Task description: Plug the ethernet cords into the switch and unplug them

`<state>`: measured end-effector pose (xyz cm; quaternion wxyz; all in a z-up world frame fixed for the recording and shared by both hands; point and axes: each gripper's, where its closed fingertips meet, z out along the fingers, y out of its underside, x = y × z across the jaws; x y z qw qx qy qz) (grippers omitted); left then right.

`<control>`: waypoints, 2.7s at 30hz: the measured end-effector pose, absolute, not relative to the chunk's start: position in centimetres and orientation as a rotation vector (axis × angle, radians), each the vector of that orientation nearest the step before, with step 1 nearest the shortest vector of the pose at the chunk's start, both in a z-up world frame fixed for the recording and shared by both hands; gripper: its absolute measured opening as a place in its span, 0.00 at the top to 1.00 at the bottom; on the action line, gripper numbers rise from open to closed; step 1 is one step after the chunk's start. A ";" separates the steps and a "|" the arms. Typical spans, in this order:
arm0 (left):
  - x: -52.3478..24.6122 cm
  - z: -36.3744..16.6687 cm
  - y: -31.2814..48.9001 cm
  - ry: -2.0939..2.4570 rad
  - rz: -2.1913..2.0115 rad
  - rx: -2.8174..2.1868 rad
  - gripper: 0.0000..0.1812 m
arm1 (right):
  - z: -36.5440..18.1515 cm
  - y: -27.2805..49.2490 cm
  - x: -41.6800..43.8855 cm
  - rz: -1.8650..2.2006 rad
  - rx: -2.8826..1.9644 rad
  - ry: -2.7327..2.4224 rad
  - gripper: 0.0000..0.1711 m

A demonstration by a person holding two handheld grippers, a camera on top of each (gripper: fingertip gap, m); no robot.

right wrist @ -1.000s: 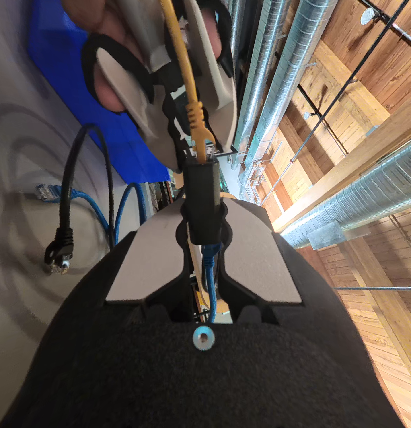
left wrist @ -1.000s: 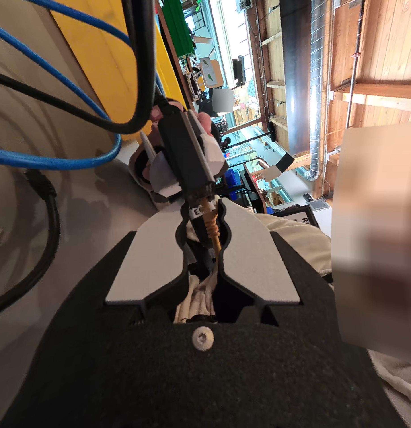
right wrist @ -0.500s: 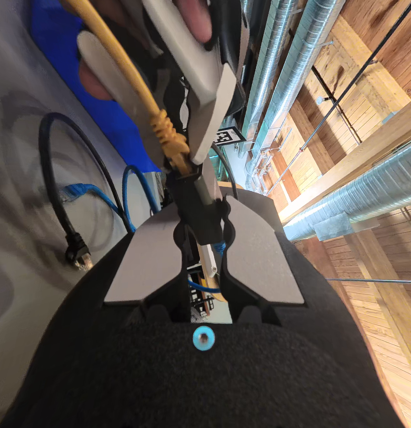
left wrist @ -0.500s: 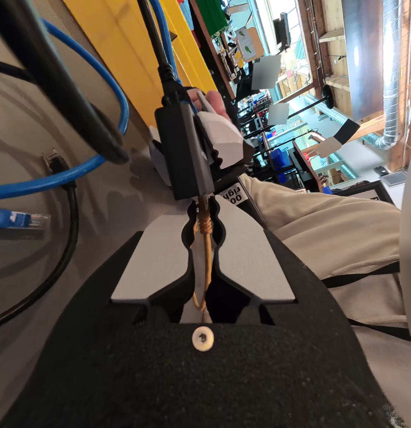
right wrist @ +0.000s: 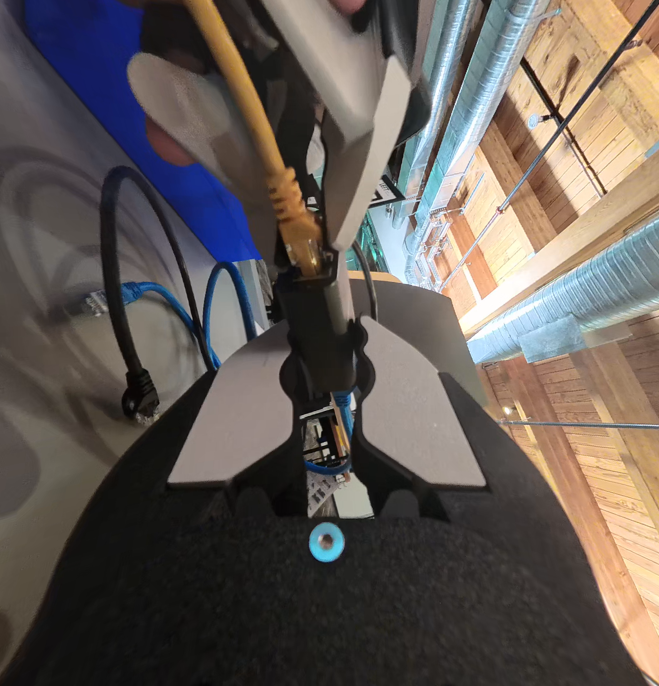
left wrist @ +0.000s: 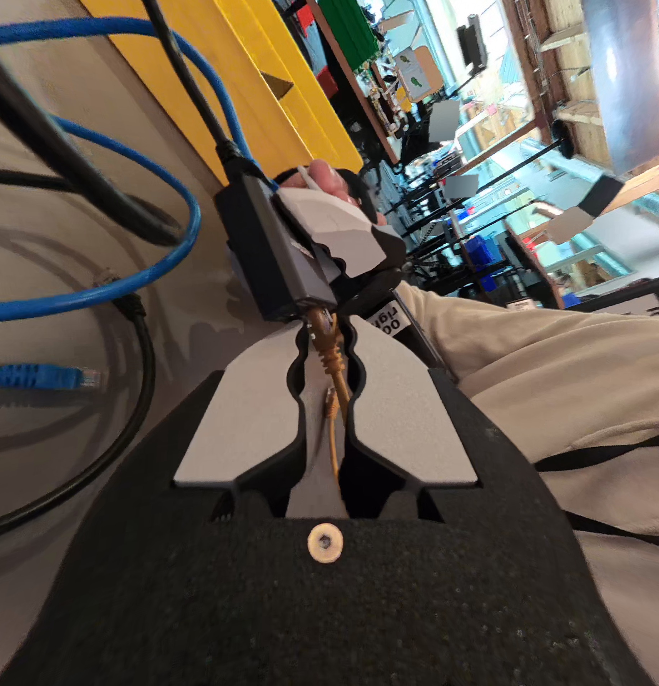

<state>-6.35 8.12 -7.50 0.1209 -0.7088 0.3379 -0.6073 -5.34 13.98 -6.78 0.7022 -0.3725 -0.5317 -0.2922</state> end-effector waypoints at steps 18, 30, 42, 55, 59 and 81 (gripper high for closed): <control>-6.8 -9.4 10.3 1.258 -0.540 -1.827 0.93 | -9.3 15.1 -4.9 -0.628 -1.054 -1.251 0.86; -9.2 -11.1 10.3 1.244 -0.542 -1.935 0.93 | -8.3 16.0 -5.3 -0.683 -1.141 -1.192 0.86; -8.8 -11.1 12.1 1.140 -0.561 -1.883 0.71 | -10.5 17.1 -3.8 -0.605 -1.238 -1.203 0.86; -6.6 -11.5 11.2 1.282 -0.798 -1.954 0.66 | -10.7 13.5 -7.7 -0.488 -1.011 -1.351 0.86; -7.5 -10.6 11.4 1.294 -0.887 -1.939 0.66 | -10.1 13.3 -7.1 -0.201 -1.133 -1.285 0.68; -9.5 -9.2 12.7 1.504 0.031 -1.431 0.69 | -11.0 14.6 -3.2 -0.372 -1.452 -1.291 0.97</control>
